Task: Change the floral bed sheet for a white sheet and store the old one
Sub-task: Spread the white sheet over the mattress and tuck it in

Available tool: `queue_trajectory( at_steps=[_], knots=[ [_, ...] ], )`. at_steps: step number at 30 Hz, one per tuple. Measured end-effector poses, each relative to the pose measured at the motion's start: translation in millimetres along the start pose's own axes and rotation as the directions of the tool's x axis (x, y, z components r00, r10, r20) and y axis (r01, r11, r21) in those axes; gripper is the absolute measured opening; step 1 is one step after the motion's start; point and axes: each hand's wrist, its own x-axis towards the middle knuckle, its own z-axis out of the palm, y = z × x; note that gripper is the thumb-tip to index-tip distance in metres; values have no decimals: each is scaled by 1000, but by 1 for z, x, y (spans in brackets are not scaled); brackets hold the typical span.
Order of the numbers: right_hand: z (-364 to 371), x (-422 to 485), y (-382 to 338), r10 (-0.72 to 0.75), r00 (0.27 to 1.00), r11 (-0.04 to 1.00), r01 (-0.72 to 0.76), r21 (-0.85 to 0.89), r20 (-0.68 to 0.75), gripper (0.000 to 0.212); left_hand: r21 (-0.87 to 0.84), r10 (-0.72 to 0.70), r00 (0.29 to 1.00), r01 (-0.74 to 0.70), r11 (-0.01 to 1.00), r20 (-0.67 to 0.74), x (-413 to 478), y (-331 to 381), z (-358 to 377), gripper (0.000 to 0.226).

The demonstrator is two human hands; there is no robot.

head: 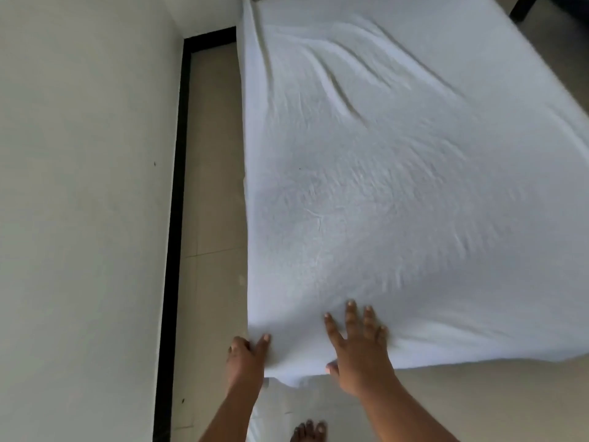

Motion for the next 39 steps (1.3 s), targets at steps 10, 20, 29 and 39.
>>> queue_trajectory(
  at_steps=[10,20,29,39],
  knots=[
    [34,-13,-21,-174,940,975,124,-182,-293,18,-31,381,924,-381,924,-14,22,-55,6,52],
    [64,-45,-34,-325,851,907,158,-390,-413,27,-2,633,754,-643,766,175,21,-131,8,26],
    [39,-36,-33,-346,915,921,290,-259,-205,42,84,565,824,-567,819,52,7,-92,-10,28],
    [32,-3,-40,26,997,998,-23,52,-69,121,283,488,858,-514,810,161,4,-1,5,104]
  ],
)
